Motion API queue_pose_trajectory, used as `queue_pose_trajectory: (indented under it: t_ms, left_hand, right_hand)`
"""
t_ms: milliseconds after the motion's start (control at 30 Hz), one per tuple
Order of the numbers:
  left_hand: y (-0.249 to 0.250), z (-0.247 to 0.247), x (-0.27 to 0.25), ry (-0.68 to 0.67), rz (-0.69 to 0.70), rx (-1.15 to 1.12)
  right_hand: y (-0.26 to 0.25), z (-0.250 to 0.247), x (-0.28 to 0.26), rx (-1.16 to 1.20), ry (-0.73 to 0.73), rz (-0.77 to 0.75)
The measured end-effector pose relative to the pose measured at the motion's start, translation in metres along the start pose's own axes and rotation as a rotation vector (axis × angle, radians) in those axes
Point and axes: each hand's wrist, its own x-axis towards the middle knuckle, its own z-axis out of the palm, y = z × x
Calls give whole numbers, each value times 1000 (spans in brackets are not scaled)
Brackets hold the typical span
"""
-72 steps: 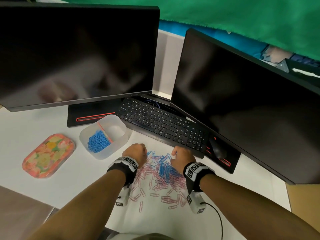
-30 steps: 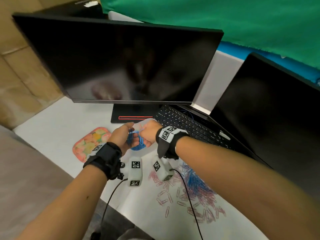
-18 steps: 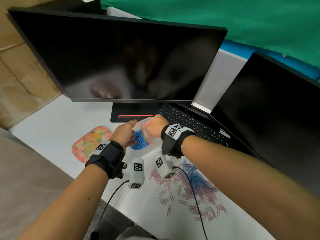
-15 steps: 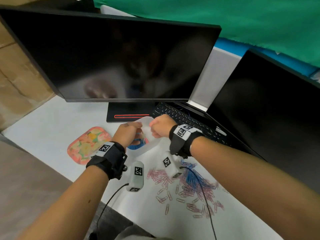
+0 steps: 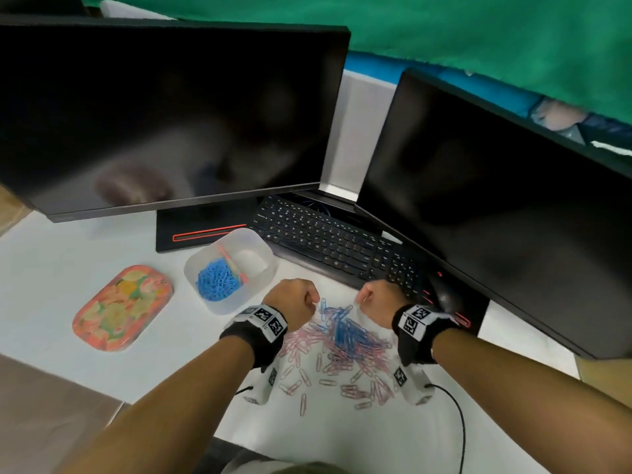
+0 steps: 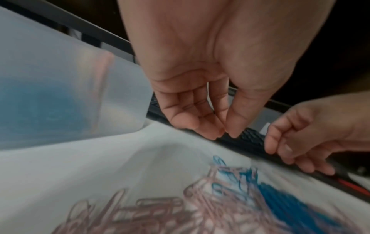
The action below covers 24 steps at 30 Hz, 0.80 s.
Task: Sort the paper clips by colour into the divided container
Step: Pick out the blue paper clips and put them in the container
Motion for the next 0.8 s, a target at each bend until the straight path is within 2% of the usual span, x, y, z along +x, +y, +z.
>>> queue_pose_trajectory:
  t_ms: [167, 300, 500, 667, 800]
  left_hand:
    - [5, 23, 14, -67, 63, 250]
    - [5, 33, 14, -88, 43, 378]
    - [-10, 35, 11, -67, -31, 383]
    - [-18, 28, 9, -55, -88, 391]
    - [-18, 27, 10, -35, -110, 314]
  right_hand:
    - [23, 17, -10, -45, -33, -50]
    - [21, 23, -9, -115, -24, -143]
    - [13, 28, 2, -231, -52, -220]
    - [5, 35, 13, -282, -26, -265]
    - [1, 38, 17, -305, 40, -294]
